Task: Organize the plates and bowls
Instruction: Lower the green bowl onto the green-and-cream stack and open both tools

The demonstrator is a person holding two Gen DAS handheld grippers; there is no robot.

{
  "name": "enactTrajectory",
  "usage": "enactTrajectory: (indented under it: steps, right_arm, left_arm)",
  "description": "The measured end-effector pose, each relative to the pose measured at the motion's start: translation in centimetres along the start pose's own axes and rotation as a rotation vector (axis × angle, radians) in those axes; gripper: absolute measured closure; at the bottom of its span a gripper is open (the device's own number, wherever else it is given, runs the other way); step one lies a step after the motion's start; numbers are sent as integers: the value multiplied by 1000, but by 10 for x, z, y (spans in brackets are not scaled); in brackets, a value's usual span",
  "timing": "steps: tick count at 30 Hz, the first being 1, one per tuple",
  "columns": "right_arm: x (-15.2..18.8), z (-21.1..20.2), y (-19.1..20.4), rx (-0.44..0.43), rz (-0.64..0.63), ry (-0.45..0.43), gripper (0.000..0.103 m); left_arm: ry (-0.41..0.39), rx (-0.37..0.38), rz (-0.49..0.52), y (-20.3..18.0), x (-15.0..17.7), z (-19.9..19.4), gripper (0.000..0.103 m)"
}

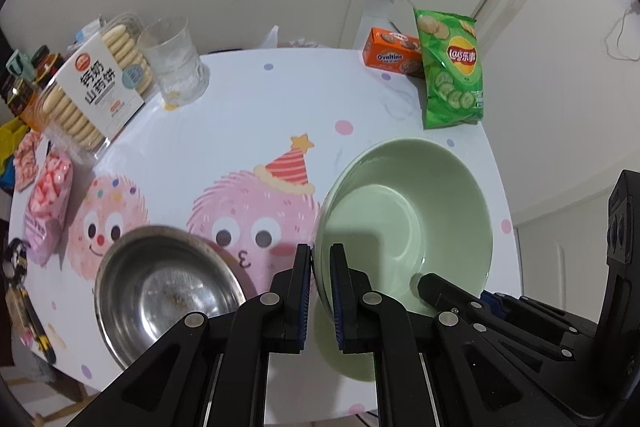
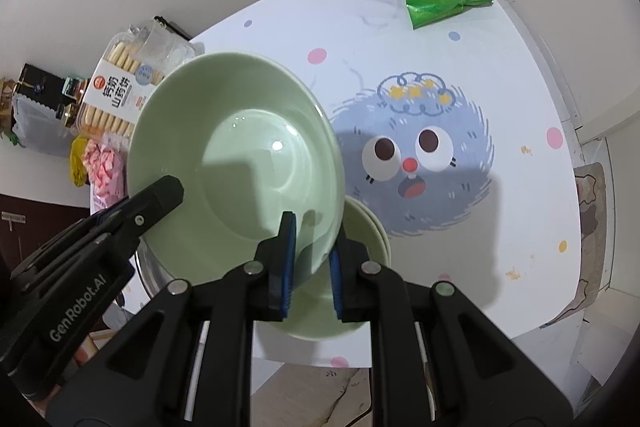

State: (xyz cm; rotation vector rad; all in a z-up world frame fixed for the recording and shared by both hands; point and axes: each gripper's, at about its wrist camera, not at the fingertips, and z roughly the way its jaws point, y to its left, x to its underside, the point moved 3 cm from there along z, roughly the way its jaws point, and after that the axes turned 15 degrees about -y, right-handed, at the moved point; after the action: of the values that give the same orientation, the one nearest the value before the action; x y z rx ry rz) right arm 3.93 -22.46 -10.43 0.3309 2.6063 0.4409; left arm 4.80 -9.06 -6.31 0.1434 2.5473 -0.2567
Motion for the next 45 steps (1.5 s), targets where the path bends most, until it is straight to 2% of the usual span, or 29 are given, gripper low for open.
enactTrajectory:
  steps: [13, 25, 45]
  right_arm:
    - [14, 3, -2, 9, -34, 39, 85]
    - [27, -4, -6, 21, -66, 67, 85]
    - [47, -3, -12, 111, -163, 85, 84]
  left_arm:
    - [30, -29, -14, 1, 22, 6, 94]
    - [63, 11, -18, -1, 40, 1, 94]
    - [112, 15, 28, -12, 66, 14, 94]
